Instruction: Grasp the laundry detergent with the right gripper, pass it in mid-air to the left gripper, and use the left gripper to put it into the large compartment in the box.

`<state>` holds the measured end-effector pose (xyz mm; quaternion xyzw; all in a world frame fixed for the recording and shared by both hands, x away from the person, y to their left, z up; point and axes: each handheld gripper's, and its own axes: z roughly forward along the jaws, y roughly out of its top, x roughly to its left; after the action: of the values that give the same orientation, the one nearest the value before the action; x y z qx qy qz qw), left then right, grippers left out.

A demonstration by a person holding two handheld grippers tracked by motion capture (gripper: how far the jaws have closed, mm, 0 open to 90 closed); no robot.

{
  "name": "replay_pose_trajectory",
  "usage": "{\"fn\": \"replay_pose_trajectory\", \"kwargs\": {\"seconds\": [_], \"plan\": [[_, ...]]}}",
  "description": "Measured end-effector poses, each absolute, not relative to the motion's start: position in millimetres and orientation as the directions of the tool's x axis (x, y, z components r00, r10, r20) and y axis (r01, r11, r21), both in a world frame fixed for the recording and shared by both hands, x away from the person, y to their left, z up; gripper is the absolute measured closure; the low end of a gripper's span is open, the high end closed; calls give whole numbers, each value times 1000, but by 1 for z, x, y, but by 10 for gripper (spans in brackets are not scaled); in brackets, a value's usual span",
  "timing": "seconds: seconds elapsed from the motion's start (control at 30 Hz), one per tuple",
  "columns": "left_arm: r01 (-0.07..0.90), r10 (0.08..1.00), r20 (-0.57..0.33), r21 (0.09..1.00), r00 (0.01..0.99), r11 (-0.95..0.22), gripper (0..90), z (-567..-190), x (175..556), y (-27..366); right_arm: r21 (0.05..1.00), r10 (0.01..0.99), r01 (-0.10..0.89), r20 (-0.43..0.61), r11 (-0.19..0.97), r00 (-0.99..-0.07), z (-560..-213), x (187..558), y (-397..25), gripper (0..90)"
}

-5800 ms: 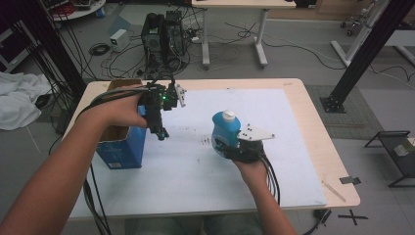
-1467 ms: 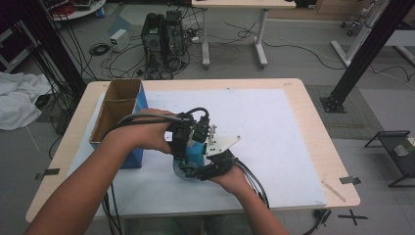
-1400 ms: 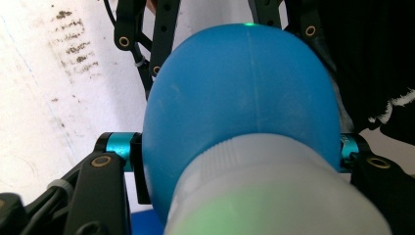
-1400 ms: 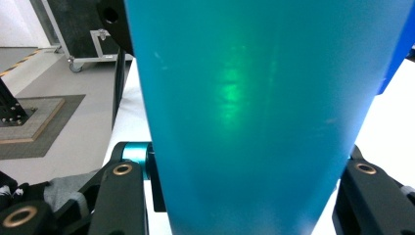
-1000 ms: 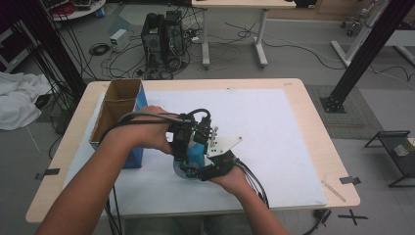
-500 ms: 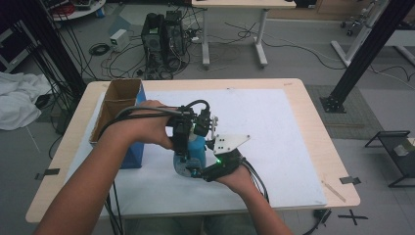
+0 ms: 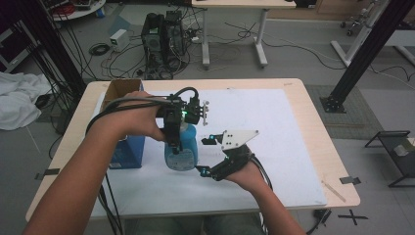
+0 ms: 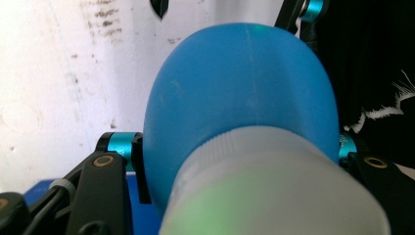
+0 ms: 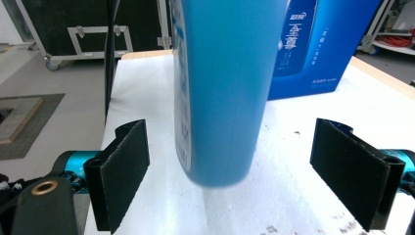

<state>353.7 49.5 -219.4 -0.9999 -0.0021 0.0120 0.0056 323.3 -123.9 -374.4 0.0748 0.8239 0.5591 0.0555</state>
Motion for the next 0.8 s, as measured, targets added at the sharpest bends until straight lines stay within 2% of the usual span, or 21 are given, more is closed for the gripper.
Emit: {"fn": "replay_pose_trajectory", "kwargs": {"seconds": [0.13,0.4,0.8], "plan": [[44,44,-18,-1,999,-999,400,-209,358,56,922,194,63,-13,382,-981,-370,326,-130,132],[191,190,-23,32,982,-981,399,-180,372,78,907,234,30,-77,421,-969,-359,330,-142,131],[480,480,-23,96,877,-872,399,-139,392,118,895,255,55,-66,443,-965,-361,335,-144,131]]}}
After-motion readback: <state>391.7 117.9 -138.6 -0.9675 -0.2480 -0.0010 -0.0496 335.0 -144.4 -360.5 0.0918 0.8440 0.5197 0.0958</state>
